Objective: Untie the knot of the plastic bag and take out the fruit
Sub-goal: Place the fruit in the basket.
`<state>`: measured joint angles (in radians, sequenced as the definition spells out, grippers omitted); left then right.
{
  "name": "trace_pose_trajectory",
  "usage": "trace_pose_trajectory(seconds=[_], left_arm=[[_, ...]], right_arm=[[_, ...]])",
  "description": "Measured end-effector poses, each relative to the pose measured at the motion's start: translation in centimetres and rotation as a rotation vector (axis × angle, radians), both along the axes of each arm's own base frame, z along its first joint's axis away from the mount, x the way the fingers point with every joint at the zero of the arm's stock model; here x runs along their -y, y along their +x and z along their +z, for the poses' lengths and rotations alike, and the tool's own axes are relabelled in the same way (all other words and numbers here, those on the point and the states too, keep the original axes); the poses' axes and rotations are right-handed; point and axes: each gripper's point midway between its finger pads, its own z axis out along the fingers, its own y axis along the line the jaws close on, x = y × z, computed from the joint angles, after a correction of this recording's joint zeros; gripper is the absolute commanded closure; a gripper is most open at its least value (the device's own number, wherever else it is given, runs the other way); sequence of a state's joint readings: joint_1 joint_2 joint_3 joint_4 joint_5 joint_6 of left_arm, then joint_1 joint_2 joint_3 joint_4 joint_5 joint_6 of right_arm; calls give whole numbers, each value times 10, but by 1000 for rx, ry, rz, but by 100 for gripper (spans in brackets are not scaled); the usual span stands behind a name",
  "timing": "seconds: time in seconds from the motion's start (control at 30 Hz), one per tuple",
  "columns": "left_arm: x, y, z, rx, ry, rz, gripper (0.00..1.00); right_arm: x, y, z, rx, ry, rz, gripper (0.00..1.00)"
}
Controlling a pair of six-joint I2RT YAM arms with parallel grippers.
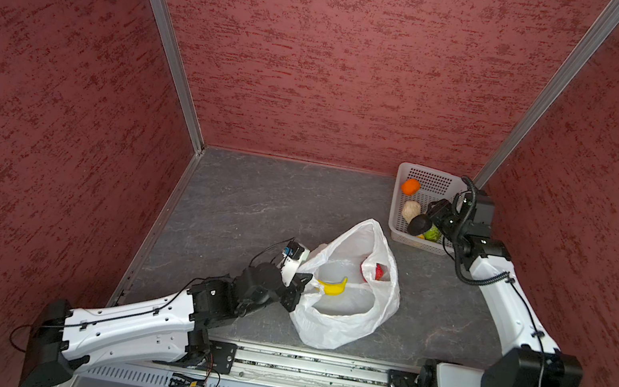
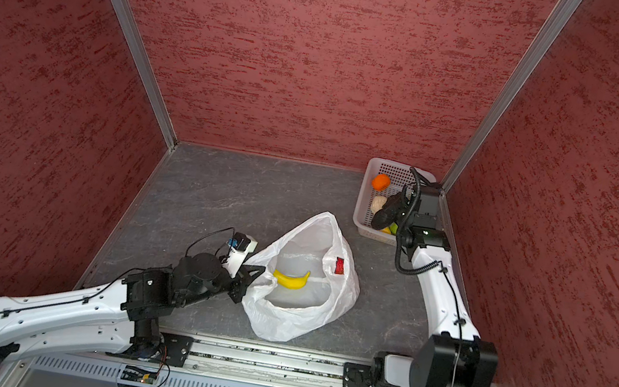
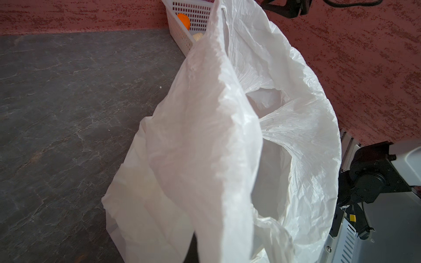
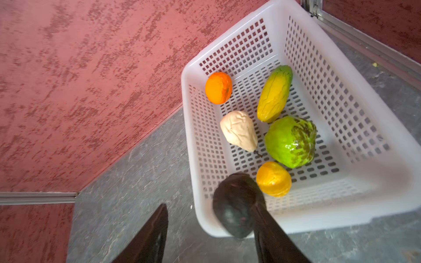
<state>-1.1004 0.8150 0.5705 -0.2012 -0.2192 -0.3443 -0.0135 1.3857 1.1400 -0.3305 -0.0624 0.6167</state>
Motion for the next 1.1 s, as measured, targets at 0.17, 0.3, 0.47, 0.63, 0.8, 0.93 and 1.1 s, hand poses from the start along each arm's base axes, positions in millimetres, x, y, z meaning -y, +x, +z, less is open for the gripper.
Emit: trace_pose_trajectory(seconds=[0.17,0.3,0.47,0.63,0.8,0.93,1.1], left_arm=[[1,-1,0,0,0,-2,100],[1,-1,0,1,0,0,100],[1,-2,0,0,-1,1,100],[1,-2,1,3,-3,0,100],[1,-4,1,3,-2,-2,100],[1,-5,0,2,3,-5,100],[1,-5,0,1,2,-3,100]], right_arm=[[7,35,-44,-58,-20,6,37],[6,42,-68,-98,-11,19,35],[2,43,-58,-62,3,42,28],[-6,29,-39,-27,15,82,22],[-20,2,1,37,43,150,17],[-38,-29,32,81,54,226,15],[-74,-81,52,84,74,353,14]])
